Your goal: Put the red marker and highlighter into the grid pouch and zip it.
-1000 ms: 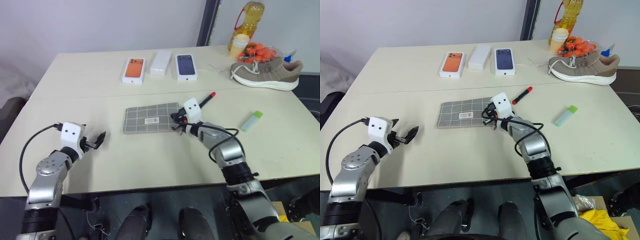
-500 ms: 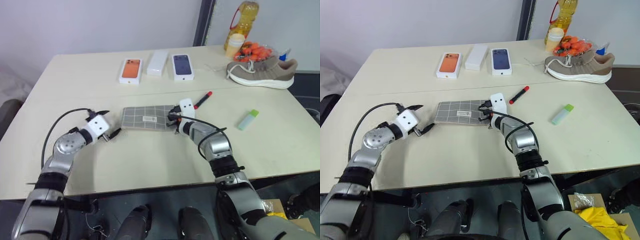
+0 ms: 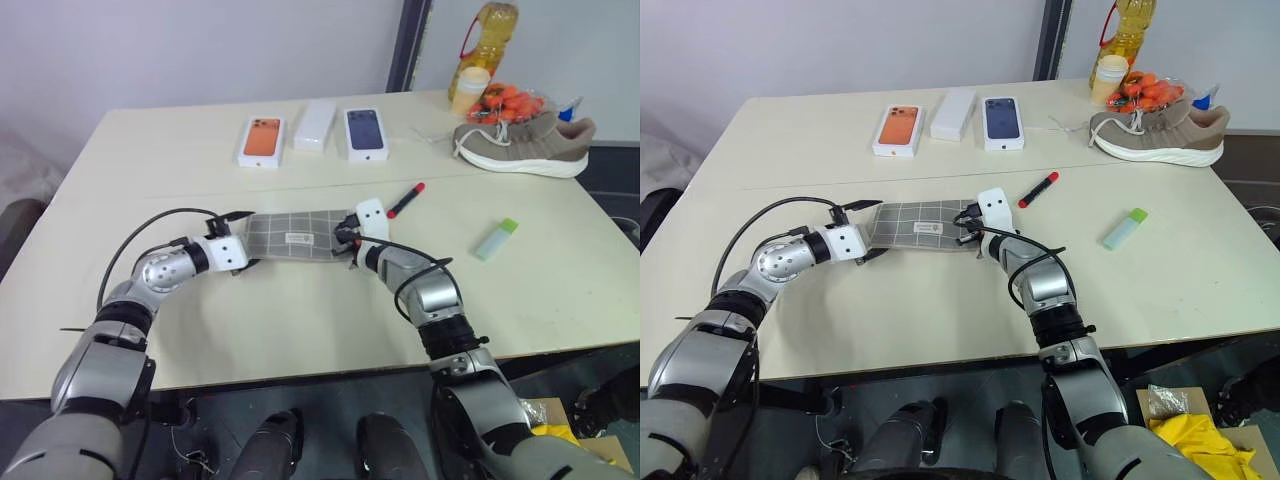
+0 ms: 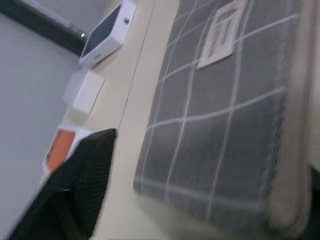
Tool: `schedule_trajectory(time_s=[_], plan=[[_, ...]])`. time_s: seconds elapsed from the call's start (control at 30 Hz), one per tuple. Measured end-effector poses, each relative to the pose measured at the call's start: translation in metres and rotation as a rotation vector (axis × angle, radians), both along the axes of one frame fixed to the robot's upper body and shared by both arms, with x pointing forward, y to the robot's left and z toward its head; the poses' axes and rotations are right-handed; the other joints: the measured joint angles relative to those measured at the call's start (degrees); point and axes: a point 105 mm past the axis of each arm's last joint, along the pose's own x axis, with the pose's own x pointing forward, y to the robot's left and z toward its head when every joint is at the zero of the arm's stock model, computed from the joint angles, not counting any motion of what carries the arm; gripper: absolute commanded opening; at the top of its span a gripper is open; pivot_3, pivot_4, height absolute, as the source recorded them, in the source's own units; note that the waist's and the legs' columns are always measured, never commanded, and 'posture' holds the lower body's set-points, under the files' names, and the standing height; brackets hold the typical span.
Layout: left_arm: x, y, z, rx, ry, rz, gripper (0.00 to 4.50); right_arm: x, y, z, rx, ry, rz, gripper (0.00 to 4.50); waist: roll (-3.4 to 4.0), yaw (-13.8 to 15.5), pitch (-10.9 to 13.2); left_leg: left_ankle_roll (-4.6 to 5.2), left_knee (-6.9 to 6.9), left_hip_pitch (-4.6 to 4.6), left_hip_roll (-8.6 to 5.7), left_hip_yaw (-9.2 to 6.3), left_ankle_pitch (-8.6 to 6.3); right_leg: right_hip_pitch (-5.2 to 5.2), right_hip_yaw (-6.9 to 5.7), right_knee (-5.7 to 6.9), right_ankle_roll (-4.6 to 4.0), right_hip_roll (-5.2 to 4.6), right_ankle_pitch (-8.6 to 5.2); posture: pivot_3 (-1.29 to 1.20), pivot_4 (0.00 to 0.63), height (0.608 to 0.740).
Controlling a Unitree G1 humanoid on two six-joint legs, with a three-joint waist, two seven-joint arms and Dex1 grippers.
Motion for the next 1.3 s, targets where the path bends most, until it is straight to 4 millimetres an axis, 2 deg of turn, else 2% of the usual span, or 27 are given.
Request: schedule_trajectory(time_s=[0.1, 0.17, 0.37, 0.57, 0.67, 0.77, 0.83, 0.9, 1.13, 1.3], plan=[[-0.001, 0.000, -0.002, -0.010, 0.000, 0.000, 0.92, -0.001, -0.001, 0.000, -0.003, -0.003, -0.002, 0.00, 0.00, -0.07, 0.00, 0.00, -0.01, 0.00, 0.01, 0.00, 0.00, -0.02, 0.00, 0.03, 0.00, 0.02, 0.00, 0.00, 0.150, 0.740], [0.001, -0.002, 0.005, -0.019, -0.022, -0.005, 0.02, -0.002, -0.001, -0.001, -0.003, -0.004, -0.004, 0.00, 0.00, -0.05, 0.00, 0.00, 0.00, 0.00, 0.01, 0.00, 0.00, -0.01, 0.00, 0.03, 0.01, 0.01, 0.00, 0.00, 0.150, 0.740], [0.000, -0.001, 0.005, -0.111, -0.002, 0.015, 0.02, -0.003, -0.001, 0.004, -0.002, -0.029, -0.003, 0.00, 0.00, -0.07, 0.00, 0.00, 0.02, 0.00, 0.01, 0.00, 0.00, -0.02, 0.00, 0.04, 0.01, 0.01, 0.00, 0.00, 0.150, 0.740], [-0.006, 0.005, 0.000, -0.289, 0.077, 0.072, 0.02, -0.003, -0.014, 0.037, -0.068, -0.187, 0.021, 0.00, 0.00, -0.14, 0.00, 0.00, 0.02, -0.04, 0.01, -0.01, 0.00, -0.05, 0.01, 0.04, 0.00, 0.01, 0.00, 0.00, 0.150, 0.740], [-0.014, 0.010, -0.001, -0.418, 0.122, 0.143, 0.00, -0.004, -0.024, 0.048, -0.098, -0.228, 0.040, 0.89, 0.02, -0.55, 0.01, 0.01, 0.02, -0.08, 0.03, 0.00, 0.00, -0.09, 0.05, 0.03, 0.00, 0.00, -0.01, 0.00, 0.150, 0.740], [-0.027, 0.014, -0.008, -0.515, 0.203, 0.269, 0.00, -0.004, -0.044, 0.056, -0.117, -0.230, 0.021, 2.42, 0.01, -1.04, 0.01, 0.01, 0.02, -0.11, 0.03, -0.02, 0.00, -0.10, 0.07, 0.06, 0.00, 0.01, -0.01, 0.00, 0.150, 0.740], [-0.035, 0.009, -0.006, -0.568, 0.243, 0.345, 0.00, -0.007, -0.056, 0.059, -0.122, -0.228, 0.018, 3.57, 0.02, -1.12, 0.00, 0.01, 0.02, -0.09, 0.04, -0.03, 0.00, -0.08, 0.07, 0.06, -0.01, 0.02, -0.01, 0.00, 0.150, 0.740], [-0.041, 0.002, -0.003, -0.593, 0.277, 0.385, 0.00, -0.011, -0.061, 0.062, -0.113, -0.229, 0.024, 4.47, 0.02, -1.12, 0.00, 0.00, 0.02, -0.09, 0.05, -0.04, 0.00, -0.08, 0.06, 0.06, -0.01, 0.05, -0.01, 0.00, 0.150, 0.740], [-0.045, -0.011, 0.010, -0.629, 0.311, 0.466, 0.00, -0.029, -0.055, 0.058, -0.066, -0.187, 0.117, 4.47, 0.02, -0.98, 0.00, 0.00, 0.03, -0.07, 0.06, -0.03, 0.00, -0.04, 0.06, 0.03, -0.01, 0.05, -0.01, 0.00, 0.150, 0.740], [-0.046, -0.019, 0.006, -0.624, 0.342, 0.469, 0.00, -0.029, -0.046, 0.049, -0.037, -0.144, 0.102, 4.47, 0.02, -0.89, 0.00, 0.00, 0.03, -0.07, 0.05, -0.02, 0.00, -0.04, 0.06, 0.03, -0.02, 0.04, -0.02, 0.00, 0.150, 0.740]])
